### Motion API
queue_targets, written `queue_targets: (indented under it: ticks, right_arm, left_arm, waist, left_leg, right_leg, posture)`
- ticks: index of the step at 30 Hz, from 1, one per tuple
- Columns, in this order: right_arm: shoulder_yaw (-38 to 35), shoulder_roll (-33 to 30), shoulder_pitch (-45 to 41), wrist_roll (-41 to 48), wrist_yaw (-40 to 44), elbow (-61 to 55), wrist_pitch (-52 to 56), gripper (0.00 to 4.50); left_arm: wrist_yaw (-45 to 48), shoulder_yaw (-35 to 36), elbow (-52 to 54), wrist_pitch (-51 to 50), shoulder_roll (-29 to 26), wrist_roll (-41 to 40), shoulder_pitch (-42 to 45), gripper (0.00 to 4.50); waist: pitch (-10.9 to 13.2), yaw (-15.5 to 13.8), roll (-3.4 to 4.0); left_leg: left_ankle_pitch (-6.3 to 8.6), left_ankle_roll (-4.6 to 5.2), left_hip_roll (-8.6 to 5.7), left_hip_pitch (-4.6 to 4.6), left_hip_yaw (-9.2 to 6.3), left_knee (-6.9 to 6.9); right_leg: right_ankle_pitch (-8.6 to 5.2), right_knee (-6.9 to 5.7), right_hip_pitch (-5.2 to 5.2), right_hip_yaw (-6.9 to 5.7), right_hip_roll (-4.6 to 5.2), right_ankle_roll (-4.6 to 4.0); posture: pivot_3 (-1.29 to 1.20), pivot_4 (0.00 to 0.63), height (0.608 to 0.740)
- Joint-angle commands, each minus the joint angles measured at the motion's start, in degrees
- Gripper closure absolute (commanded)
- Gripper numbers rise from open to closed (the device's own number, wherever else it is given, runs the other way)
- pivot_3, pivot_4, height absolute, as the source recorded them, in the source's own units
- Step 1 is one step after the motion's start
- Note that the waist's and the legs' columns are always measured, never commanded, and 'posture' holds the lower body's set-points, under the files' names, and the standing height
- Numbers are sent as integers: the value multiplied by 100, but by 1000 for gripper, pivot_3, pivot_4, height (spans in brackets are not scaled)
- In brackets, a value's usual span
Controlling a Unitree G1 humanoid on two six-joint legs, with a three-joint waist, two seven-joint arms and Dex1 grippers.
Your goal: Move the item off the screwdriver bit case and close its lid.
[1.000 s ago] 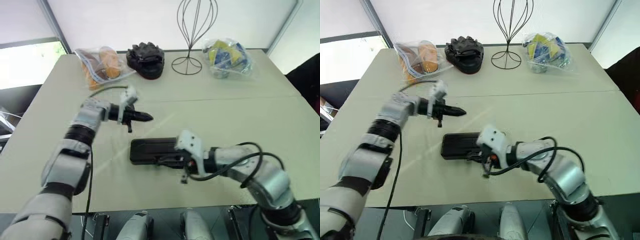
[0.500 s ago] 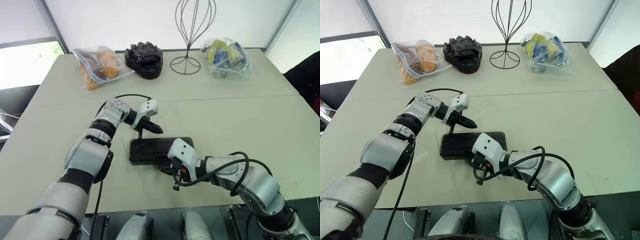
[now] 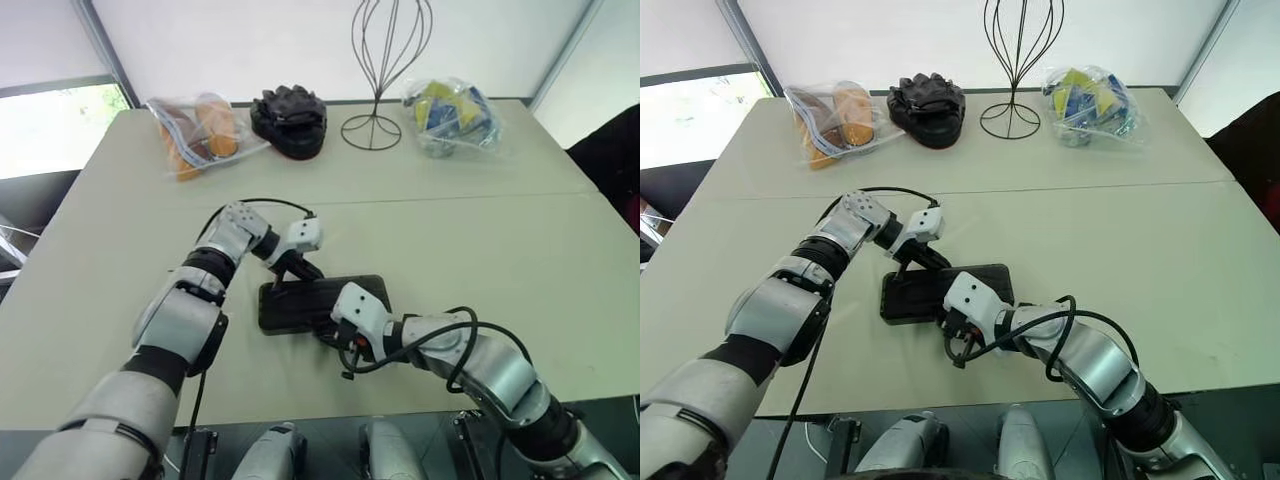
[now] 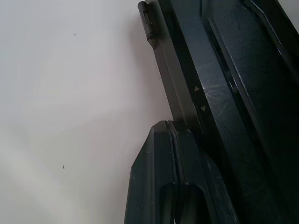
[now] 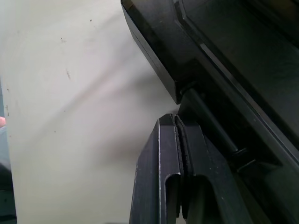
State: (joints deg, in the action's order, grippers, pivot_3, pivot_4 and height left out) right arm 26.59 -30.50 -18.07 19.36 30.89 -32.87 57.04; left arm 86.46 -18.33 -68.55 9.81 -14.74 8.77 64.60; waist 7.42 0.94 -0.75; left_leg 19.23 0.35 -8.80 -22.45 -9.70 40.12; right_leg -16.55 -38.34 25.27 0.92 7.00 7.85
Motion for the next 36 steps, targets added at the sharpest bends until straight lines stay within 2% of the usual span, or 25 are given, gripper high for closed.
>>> queue_targets:
  ticks: [1, 7, 18, 22, 28, 33, 35, 36]
  right_arm:
    - [-174, 142, -235, -301, -251, 145, -250, 4445]
    - [64, 2, -391, -799, -326, 503, -761, 4445]
    - [70, -182, -666, -1398, -541, 1135, -1528, 4445]
    - [-305, -128, -374, -511, -122, 465, -985, 4445]
    - [-1504, -416, 569, 1471, 673, -995, 153, 4445]
    - [-2858, -220, 795, 2983, 511, -1368, 605, 4445]
    - [-3580, -204, 644, 3584, 325, -1204, 606, 4445]
    - [-3953, -224, 481, 3583, 163, -933, 522, 4445]
  left_arm:
    - [183, -295, -58, 271, 134, 311, -323, 4500]
    - [590, -366, 86, 133, 95, 260, -508, 4500]
    - [603, -516, 393, -65, 54, 70, -733, 4500]
    - [85, -220, 187, 55, 83, 115, -550, 4500]
    - [-522, 606, -133, -284, 8, -357, 11, 4500]
    - [-898, 1309, -193, -601, -144, -810, 298, 4500]
    - [-1060, 1704, -147, -804, -302, -1110, 379, 4500]
    - [-1068, 1878, -81, -985, -461, -1250, 355, 4500]
  waist:
    - [-5, 4, -4]
    - [-12, 22, -9]
    - [-15, 67, -15]
    - [-15, 33, -14]
    - [-15, -109, -16]
    - [-12, -101, -18]
    - [-12, -101, -18]
    - [-12, -101, -18]
  left_leg:
    - [0, 0, 1, 3, 0, 0]
    - [0, 0, 4, 7, 0, 0]
    - [0, -1, 15, 8, 3, 0]
    - [-1, -1, 15, 8, 3, 1]
    - [0, 1, -2, 4, -7, 11]
    - [0, 1, 7, 1, -5, 7]
    - [0, 1, 7, 1, -3, 10]
    - [0, 1, 7, 1, -3, 9]
  right_leg:
    - [0, 0, -3, 0, -1, 0]
    - [0, 0, -5, 0, -7, 0]
    - [0, 0, -5, 0, -16, 0]
    - [0, 0, -6, -1, -16, 0]
    - [0, 5, -16, -2, -13, 0]
    - [0, 3, -10, 2, -9, 0]
    - [0, 3, -11, 3, -8, 0]
    - [0, 4, -10, 3, -8, 0]
  posture:
    - [0, 150, 740]
    - [0, 150, 740]
    - [0, 150, 740]
    - [0, 150, 740]
    - [0, 150, 740]
    - [0, 150, 740]
    - [0, 150, 740]
    - [0, 150, 740]
